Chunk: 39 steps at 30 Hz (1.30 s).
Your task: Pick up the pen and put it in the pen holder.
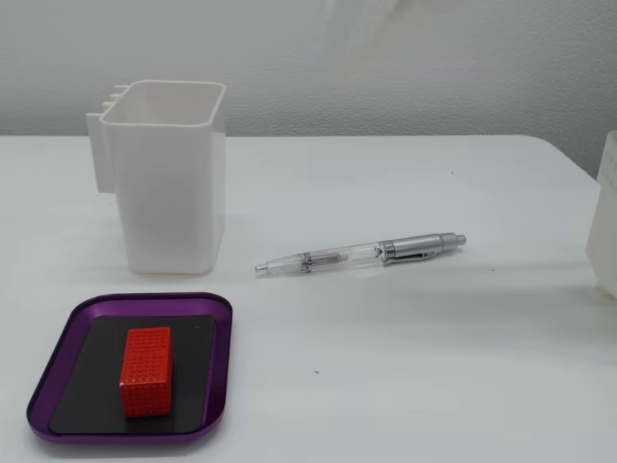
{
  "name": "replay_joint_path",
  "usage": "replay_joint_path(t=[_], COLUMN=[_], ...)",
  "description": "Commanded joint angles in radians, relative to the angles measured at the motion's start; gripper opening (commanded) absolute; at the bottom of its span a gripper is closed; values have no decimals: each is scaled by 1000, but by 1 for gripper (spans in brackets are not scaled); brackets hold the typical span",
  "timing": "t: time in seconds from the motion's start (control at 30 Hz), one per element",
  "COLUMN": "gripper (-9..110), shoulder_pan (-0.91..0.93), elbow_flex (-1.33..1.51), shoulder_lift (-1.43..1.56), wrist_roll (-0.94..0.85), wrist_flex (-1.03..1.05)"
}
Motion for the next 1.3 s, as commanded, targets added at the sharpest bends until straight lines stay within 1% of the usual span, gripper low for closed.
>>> replay_joint_path(t=[0.0, 0.17, 0.33, 0.43, 0.57, 0.77, 1.07, 1.27], gripper=[-1, -1, -1, 0, 0, 0, 0, 0], shoulder_pan=[2, -2, -9, -3, -11, -2, -8, -5], elbow_flex=[-41, -92, -175, -120, 141, 591, 1137, 1298], shoulder_lift=[32, 91, 301, 437, 598, 828, 1273, 1227], wrist_roll=[8, 54, 127, 175, 225, 213, 227, 229], wrist_flex=[8, 26, 49, 44, 41, -26, -51, -51])
